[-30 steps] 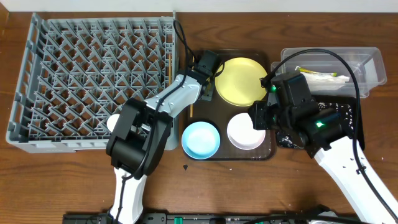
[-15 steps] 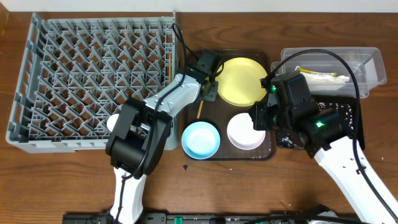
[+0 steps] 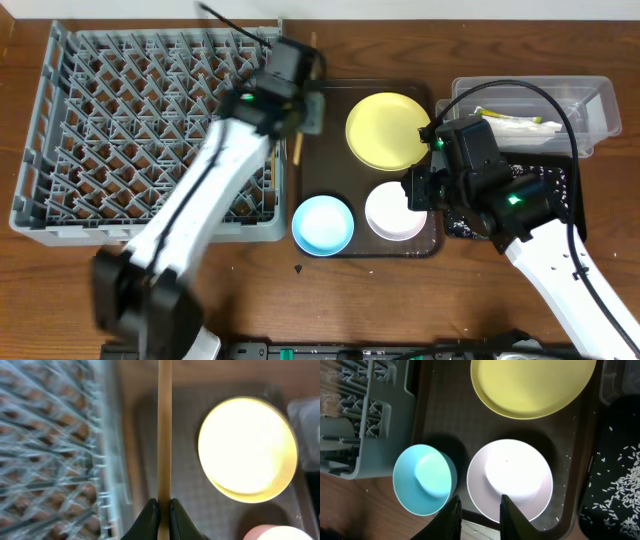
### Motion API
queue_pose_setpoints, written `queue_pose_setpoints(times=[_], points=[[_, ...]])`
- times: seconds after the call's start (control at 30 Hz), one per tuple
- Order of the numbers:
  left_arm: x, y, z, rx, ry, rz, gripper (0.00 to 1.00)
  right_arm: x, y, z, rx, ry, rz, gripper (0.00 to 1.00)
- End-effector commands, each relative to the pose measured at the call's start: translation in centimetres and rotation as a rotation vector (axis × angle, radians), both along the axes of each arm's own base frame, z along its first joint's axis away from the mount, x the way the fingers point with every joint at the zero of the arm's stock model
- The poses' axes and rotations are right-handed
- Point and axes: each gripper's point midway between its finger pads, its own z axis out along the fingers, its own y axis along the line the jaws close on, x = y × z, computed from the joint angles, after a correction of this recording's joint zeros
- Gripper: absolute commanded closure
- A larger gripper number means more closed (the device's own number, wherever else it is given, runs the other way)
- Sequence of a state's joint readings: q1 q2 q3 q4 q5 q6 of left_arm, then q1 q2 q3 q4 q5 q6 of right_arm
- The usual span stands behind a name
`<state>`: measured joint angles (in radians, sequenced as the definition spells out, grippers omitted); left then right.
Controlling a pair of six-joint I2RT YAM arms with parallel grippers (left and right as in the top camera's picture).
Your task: Sort waste into correct bins and load items into the dishwasher
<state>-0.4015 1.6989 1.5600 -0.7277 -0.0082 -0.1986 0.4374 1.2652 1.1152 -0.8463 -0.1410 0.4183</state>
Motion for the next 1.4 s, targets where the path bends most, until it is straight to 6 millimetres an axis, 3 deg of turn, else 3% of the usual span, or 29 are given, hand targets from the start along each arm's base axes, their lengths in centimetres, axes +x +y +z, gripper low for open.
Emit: queue_pose_setpoints(times=[0.0,0.07,0.17,0.33,0.4,0.5,0.67,0.73,0.87,0.9,1.0,1.1,1.23,1.37], points=[[-0.1,4.2,-1.9,0.13,0.053,0.107,0.92,-0.1,0.2,-0.4,0.002,0.012,-0.004,0.76],[-0.4,6.0,-3.8,0.159,0.105,0.143,0.92,-0.1,0.2,-0.4,0.002,0.012,-0.004,0.76],[-0.7,7.0,-6.0,0.177,0.163,0.158,0.92,0.0,0.3,-0.3,0.004,0.007,-0.005,0.76],[-1.1,6.6,-8.8,0.167,0.246,0.139,0.91,0.1,0.3,-0.2,0.007,0.001,-0.004,0.76],[-1.1,6.6,-8.9,0.167,0.248,0.139,0.9,0.1,0.3,-0.2,0.007,0.002,-0.004,0.76],[-1.3,6.5,-7.5,0.156,0.228,0.138,0.76,0.1,0.3,-0.2,0.007,0.002,-0.004,0.76],[-3.0,5.2,-3.2,0.058,0.201,0.091,0.6,0.1,0.3,-0.2,0.007,0.0,-0.004,0.76],[-5.3,3.5,-1.3,-0.031,0.221,0.024,0.59,0.1,0.3,-0.2,0.007,-0.002,-0.005,0.75],[-9.2,0.8,-0.4,-0.082,0.3,-0.079,0.59,0.2,0.3,-0.2,0.005,-0.003,-0.007,0.74],[-10.9,-0.1,-1.0,-0.056,0.352,-0.117,0.59,0.2,0.3,-0.2,0.006,-0.004,-0.007,0.73],[-13.3,-1.6,-2.7,-0.021,0.412,-0.175,0.59,0.2,0.3,-0.2,0.006,-0.004,-0.007,0.73],[-16.1,-2.3,-6.9,0.028,0.503,-0.124,0.59,0.0,0.2,-0.3,0.005,0.007,-0.013,0.73],[-16.8,-2.9,-10.5,0.009,0.515,-0.099,0.59,0.0,0.1,-0.4,0.004,0.013,-0.021,0.71],[-16.7,-3.1,-12.2,-0.01,0.499,-0.083,0.59,-0.1,0.1,-0.4,0.001,0.018,-0.021,0.68]])
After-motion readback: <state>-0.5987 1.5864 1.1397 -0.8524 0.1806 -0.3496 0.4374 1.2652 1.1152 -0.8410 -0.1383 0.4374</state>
